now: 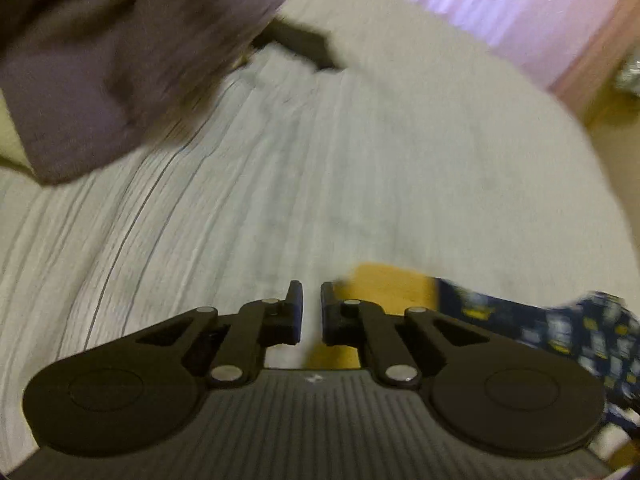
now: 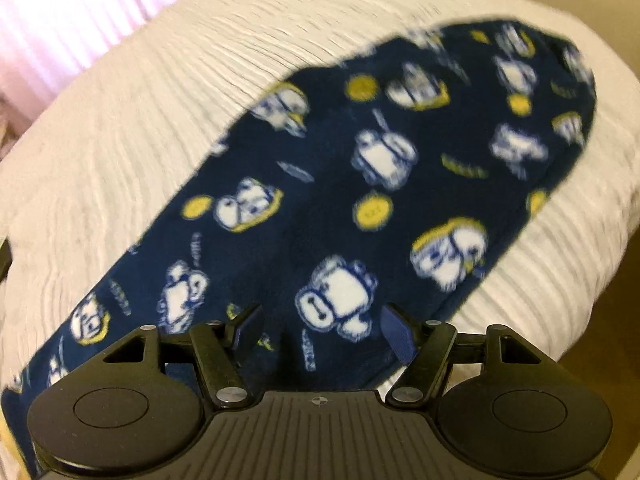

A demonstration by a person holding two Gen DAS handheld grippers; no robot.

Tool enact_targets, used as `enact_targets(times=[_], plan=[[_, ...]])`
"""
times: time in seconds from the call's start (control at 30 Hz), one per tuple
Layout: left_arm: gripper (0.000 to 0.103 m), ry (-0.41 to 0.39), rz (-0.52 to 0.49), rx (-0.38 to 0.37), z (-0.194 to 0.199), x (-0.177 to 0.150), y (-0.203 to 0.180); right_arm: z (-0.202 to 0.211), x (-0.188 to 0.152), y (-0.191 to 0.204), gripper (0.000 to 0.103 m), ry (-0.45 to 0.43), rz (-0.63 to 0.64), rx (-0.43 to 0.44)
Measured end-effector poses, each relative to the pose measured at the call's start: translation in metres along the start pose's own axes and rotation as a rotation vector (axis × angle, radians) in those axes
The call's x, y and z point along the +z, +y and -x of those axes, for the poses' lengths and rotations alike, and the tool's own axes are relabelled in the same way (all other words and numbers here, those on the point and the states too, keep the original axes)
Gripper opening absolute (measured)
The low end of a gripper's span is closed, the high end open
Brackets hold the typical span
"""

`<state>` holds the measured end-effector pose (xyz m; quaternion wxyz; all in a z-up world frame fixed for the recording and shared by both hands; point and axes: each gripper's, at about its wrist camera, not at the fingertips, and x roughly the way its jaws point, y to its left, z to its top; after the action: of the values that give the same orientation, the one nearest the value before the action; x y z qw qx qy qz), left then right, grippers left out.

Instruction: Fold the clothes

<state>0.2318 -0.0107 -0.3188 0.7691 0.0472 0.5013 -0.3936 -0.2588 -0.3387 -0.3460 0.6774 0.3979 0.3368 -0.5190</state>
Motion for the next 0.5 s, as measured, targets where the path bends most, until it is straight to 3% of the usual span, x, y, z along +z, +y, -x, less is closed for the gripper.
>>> enact_targets(times=[0.13,0.17,0.23,0.27,0.3,0.33,0.4,0.5], plan=[[0.006,0.049,-0.139,-0.126,0.029,-0.040,-0.045,-0.004,-0.010,0.010,0.069,0.012,0.120,0.042],[0.008,0.074,-0.176,-0.088,0.023,-0.053,-0.050,-0.006,-0.013,0.013,0.069,0.018,0.146,0.054],[0.008,0.128,-0.238,0.072,-0.003,-0.076,-0.055,-0.013,-0.017,0.010,0.069,0.038,0.170,0.072],[0.007,0.151,-0.224,0.150,-0.015,-0.083,-0.051,-0.015,-0.017,0.007,0.069,0.049,0.174,0.088],[0.005,0.157,-0.127,0.207,-0.022,-0.084,-0.039,-0.015,-0.016,0.000,0.069,0.057,0.180,0.106],[0.004,0.137,-0.032,0.238,-0.018,-0.083,-0.033,-0.013,-0.012,-0.009,0.069,0.053,0.197,0.117],[0.003,0.069,0.046,0.293,-0.003,-0.078,-0.041,-0.008,-0.001,-0.034,0.069,0.036,0.217,0.132],[0.003,-0.003,-0.025,0.346,0.012,-0.080,-0.092,0.000,0.025,-0.088,0.069,0.012,0.162,0.142]])
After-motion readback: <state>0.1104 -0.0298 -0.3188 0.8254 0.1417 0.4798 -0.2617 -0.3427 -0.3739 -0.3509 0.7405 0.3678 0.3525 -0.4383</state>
